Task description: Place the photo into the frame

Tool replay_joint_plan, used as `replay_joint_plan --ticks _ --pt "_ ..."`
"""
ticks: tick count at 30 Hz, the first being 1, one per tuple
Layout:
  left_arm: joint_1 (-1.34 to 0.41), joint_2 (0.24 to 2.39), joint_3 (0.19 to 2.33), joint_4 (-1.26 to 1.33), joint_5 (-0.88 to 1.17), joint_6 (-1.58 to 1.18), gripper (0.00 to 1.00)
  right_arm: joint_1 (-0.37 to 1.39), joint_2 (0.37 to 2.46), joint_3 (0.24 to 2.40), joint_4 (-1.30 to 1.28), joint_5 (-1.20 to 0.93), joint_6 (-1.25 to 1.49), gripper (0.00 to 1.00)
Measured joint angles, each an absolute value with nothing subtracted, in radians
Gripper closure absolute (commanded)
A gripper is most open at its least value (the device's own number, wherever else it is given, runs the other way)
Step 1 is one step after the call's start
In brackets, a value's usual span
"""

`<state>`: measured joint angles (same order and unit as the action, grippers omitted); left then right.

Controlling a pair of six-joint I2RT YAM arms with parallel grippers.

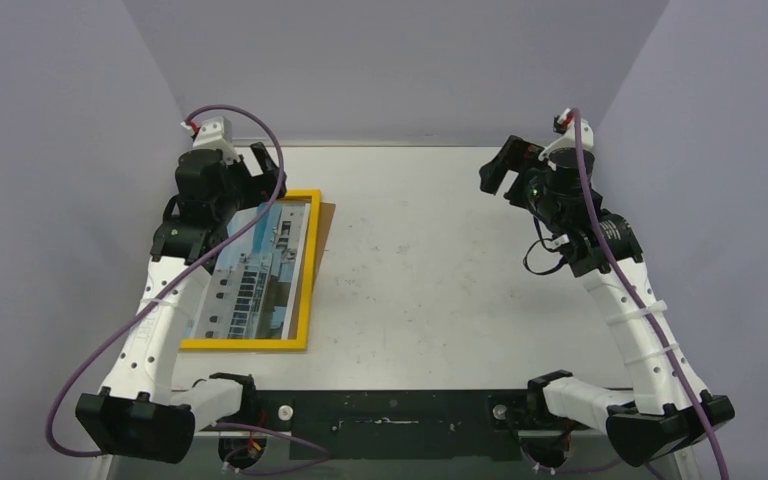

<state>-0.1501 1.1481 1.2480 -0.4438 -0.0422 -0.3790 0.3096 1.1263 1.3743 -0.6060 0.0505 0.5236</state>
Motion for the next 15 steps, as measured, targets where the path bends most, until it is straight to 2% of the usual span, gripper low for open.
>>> replay_joint_plan --ticks 6,15 --pt "-0.150 1.131 1.230 -0.437 -0.049 -0.374 0.03 0.310 1.130 1.374 -0.606 0.031 0.541 0.04" --pt "-0.136 1.084 1.074 -0.431 -0.070 -0.389 0.03 0.321 1.177 1.318 -0.593 -0.059 0.599 0.05"
